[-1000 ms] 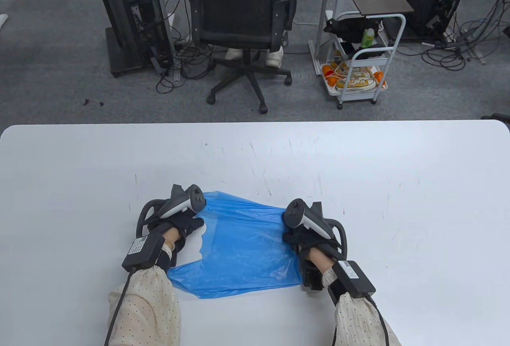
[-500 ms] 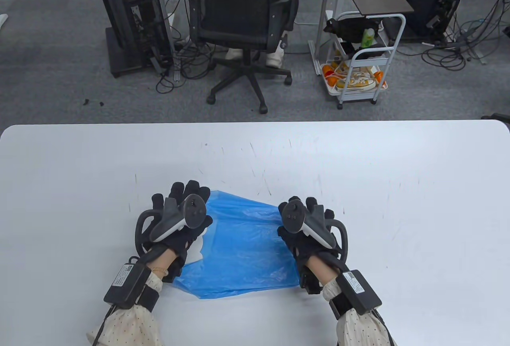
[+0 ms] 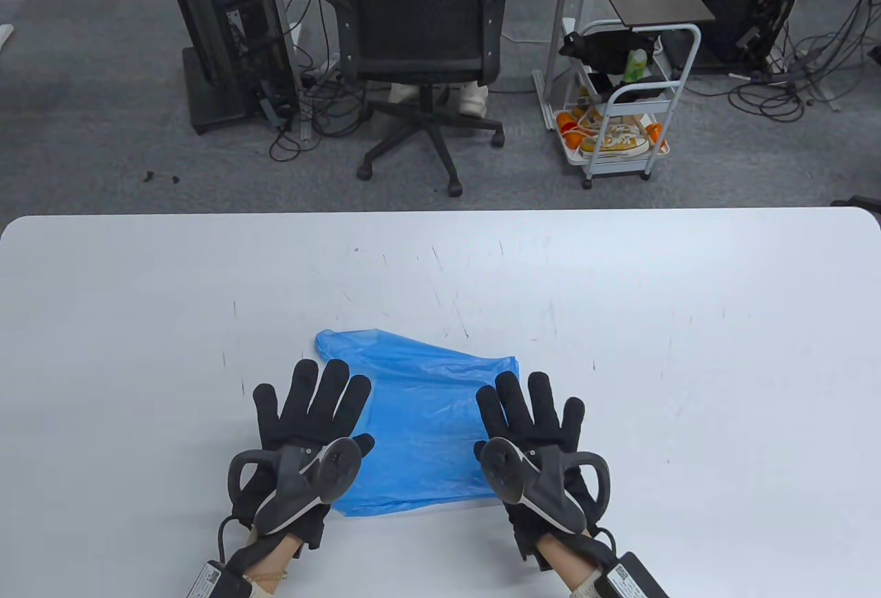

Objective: Squeeze plastic bag to expel air

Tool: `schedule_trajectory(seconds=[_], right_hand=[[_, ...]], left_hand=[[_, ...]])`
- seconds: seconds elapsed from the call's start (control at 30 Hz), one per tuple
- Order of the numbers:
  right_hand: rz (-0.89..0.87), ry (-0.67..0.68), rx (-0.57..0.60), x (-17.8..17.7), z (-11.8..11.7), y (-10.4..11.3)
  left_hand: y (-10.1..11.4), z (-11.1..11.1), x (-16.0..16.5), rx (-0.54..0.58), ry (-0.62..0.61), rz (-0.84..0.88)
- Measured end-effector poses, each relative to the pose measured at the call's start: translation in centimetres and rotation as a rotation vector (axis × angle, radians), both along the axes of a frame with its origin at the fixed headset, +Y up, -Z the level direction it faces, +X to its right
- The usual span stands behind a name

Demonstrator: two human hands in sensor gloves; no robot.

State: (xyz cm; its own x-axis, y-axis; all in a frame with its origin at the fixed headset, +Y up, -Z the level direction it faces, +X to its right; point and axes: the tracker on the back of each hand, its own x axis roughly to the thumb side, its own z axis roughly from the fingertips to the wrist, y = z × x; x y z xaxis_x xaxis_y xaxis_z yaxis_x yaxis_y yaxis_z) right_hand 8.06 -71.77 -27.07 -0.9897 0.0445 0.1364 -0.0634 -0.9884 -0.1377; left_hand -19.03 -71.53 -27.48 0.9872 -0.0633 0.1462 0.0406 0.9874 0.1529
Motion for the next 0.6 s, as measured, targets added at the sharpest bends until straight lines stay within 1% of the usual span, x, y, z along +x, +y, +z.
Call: schedule_trajectory(seconds=[0.1, 0.27, 0.47, 0.6], right_hand=[[0.011, -0.006, -0.004, 0.4, 0.3, -0.7], [0.02, -0.011, -0.041, 0.7, 0.5, -1.9], [0.0, -0.022, -0.065, 1.1, 0.6, -2.3], [0.008, -0.024, -0.085, 1.2, 0.7, -2.7]], left_hand=[[-0.8, 0.0, -0.3, -0.031, 0.003, -0.023], [-1.8, -0.3, -0.9, -0.073, 0.027, 0.005], [-3.0, 0.0, -1.2, -0.124, 0.033, -0.008], [-3.3, 0.1, -1.4, -0.152, 0.039, -0.005]])
